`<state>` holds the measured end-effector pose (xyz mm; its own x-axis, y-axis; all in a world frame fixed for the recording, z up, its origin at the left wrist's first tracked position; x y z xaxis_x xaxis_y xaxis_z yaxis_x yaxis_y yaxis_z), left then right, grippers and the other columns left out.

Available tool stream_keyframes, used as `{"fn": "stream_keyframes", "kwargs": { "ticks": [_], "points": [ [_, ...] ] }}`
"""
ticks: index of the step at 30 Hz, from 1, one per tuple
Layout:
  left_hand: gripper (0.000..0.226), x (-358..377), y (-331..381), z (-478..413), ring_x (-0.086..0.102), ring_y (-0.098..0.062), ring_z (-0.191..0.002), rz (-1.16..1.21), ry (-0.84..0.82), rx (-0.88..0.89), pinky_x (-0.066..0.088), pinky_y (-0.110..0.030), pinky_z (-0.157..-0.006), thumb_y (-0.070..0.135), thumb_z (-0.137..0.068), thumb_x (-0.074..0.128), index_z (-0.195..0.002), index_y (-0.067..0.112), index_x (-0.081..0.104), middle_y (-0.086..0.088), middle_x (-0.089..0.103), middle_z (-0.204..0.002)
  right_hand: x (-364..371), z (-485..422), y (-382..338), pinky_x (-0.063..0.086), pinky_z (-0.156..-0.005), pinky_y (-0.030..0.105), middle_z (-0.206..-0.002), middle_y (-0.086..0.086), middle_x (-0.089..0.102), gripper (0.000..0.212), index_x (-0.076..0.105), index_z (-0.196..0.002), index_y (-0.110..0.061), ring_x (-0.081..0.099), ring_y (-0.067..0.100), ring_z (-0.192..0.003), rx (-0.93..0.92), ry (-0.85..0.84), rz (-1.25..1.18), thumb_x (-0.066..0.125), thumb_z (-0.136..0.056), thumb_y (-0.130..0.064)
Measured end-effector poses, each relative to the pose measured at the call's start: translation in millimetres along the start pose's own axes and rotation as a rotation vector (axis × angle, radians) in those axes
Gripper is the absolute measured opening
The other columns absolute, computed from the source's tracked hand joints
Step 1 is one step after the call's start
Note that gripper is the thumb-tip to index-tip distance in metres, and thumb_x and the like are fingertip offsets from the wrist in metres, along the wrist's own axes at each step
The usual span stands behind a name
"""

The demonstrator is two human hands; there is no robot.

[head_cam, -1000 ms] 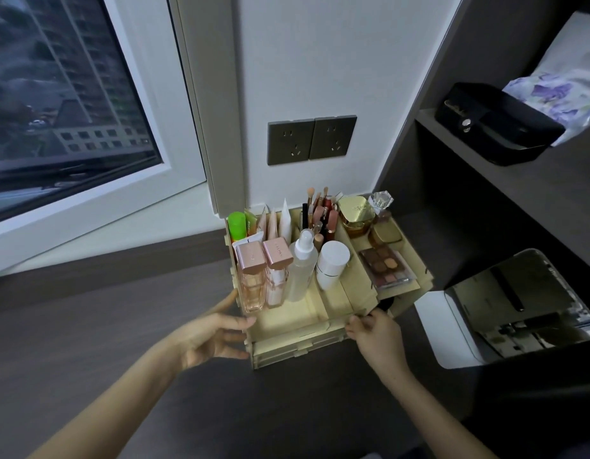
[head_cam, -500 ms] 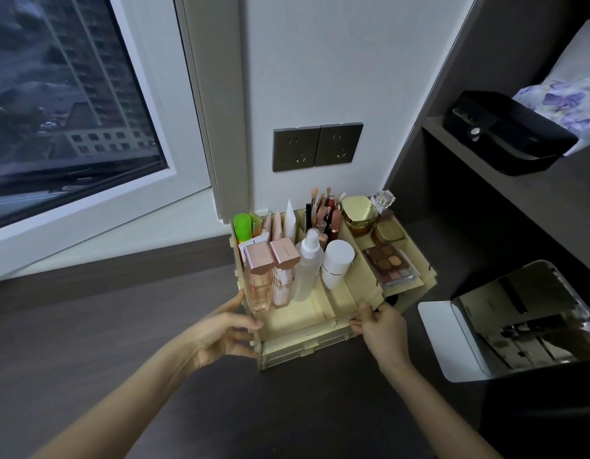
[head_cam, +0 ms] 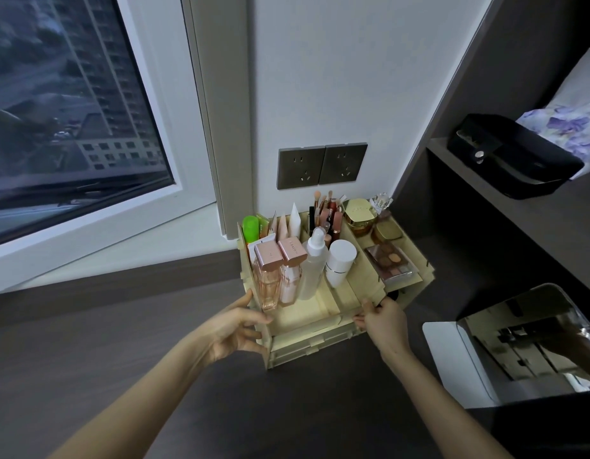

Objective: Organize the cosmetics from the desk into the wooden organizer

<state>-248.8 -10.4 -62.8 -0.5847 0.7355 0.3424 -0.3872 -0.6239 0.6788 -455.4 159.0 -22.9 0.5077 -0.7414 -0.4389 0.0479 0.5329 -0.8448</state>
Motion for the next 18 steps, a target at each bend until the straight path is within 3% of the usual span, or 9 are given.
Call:
{"fn": "stream_keyframes", "kwargs": {
  "ticks": [7, 11, 13, 14, 16, 17, 18],
  "points": [
    [0.108, 4, 2, 8, 0.058, -0.044, -0.108, 0.002, -0.004, -0.017, 0.055, -0.053, -0.081, 0.004, -0.058, 0.074, -0.146, 0.038, 0.020, -0.014, 0.061, -0.123, 0, 2, -1, 0.058, -0.080, 0.043, -0.089, 0.015, 0.069, 0.013, 0.057, -0.089, -0.008, 0.071, 0.023, -0.080, 0.006, -0.024, 0.011, 0.050, -0.095, -0.017],
    [0.120, 3, 5, 14, 0.050, -0.046, -0.119, 0.019, 0.012, -0.039, 0.056, -0.053, -0.080, 0.009, -0.052, 0.084, -0.147, 0.037, 0.016, -0.019, 0.048, -0.138, -2, 5, -9, 0.057, -0.077, 0.043, -0.088, 0.017, 0.068, 0.018, 0.054, -0.079, -0.011, 0.069, 0.027, -0.080, -0.025, -0.056, 0.123, 0.051, -0.095, -0.019],
    [0.124, 3, 10, 21, 0.046, -0.045, -0.123, 0.009, 0.037, -0.044, 0.057, -0.051, -0.078, 0.015, -0.044, 0.090, -0.146, 0.033, 0.021, -0.019, 0.043, -0.142, -7, 6, -14, 0.054, -0.065, 0.037, -0.077, 0.016, 0.067, 0.027, 0.051, -0.068, -0.012, 0.068, 0.028, -0.074, -0.053, -0.074, 0.304, 0.051, -0.094, -0.022],
    [0.110, 5, 15, 26, 0.049, -0.042, -0.121, -0.006, 0.030, -0.031, 0.056, -0.050, -0.078, 0.015, -0.050, 0.089, -0.142, 0.026, 0.031, -0.018, 0.047, -0.137, -10, 8, -16, 0.049, -0.058, 0.032, -0.070, 0.014, 0.064, 0.032, 0.049, -0.064, -0.012, 0.067, 0.027, -0.069, -0.059, -0.084, 0.400, 0.051, -0.093, -0.023],
    [0.044, 9, 28, 39, 0.056, -0.033, -0.104, -0.041, 0.053, 0.015, 0.053, -0.050, -0.083, 0.006, -0.074, 0.073, -0.113, 0.014, 0.053, -0.012, 0.059, -0.114, -12, 12, -26, 0.047, -0.055, 0.029, -0.063, 0.008, 0.059, 0.036, 0.046, -0.059, -0.013, 0.066, 0.027, -0.066, -0.077, -0.117, 0.546, 0.052, -0.092, -0.024],
    [0.024, 4, 33, 45, 0.055, -0.030, -0.100, -0.084, 0.110, 0.043, 0.050, -0.050, -0.087, 0.002, -0.081, 0.065, -0.099, 0.015, 0.055, -0.009, 0.059, -0.105, -13, 15, -33, 0.050, -0.059, 0.031, -0.064, 0.007, 0.059, 0.035, 0.046, -0.059, -0.014, 0.067, 0.027, -0.068, -0.083, -0.129, 0.587, 0.052, -0.092, -0.023],
    [0.020, -2, 37, 49, 0.053, -0.030, -0.101, -0.090, 0.160, 0.073, 0.048, -0.050, -0.090, 0.001, -0.083, 0.061, -0.096, 0.015, 0.055, -0.009, 0.059, -0.103, -11, 19, -40, 0.052, -0.063, 0.032, -0.066, 0.006, 0.060, 0.033, 0.047, -0.061, -0.014, 0.068, 0.026, -0.070, -0.082, -0.153, 0.613, 0.053, -0.092, -0.022]
  ]
}}
Point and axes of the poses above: each hand's wrist, its own z-axis away from the middle knuckle, its own x-axis out of the palm, y = z × x, the point moved 8 cm from there along -z, towards the middle knuckle
